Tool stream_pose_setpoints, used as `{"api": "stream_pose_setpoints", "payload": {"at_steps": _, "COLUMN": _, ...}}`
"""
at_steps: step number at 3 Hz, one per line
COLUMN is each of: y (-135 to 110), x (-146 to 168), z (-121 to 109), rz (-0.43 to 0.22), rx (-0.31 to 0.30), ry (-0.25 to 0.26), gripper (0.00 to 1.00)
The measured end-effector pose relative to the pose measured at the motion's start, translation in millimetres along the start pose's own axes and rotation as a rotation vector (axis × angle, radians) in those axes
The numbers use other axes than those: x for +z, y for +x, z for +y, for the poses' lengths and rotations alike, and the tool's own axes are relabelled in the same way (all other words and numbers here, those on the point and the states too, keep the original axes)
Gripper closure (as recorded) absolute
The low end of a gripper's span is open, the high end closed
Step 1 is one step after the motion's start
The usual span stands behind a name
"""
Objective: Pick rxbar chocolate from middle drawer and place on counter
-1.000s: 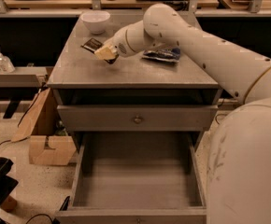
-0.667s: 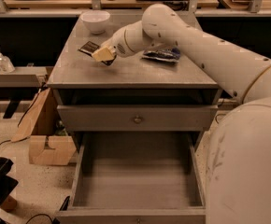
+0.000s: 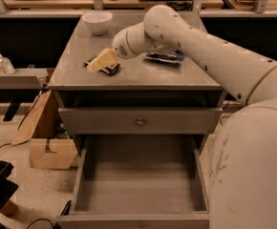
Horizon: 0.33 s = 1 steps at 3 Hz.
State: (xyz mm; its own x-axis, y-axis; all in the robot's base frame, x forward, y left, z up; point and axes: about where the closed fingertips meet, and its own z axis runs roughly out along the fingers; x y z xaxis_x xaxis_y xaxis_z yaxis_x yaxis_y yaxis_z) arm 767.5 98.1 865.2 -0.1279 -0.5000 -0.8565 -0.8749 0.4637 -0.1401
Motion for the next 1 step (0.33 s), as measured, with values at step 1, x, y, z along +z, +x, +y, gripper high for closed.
{"api": "stream_pose_setpoints", "payload": {"at_steps": 1, "y": 0.0, "x": 0.0, "z": 0.0, "rz": 0.0, "rx": 0.0, "ry": 0.0, "gripper": 0.0}}
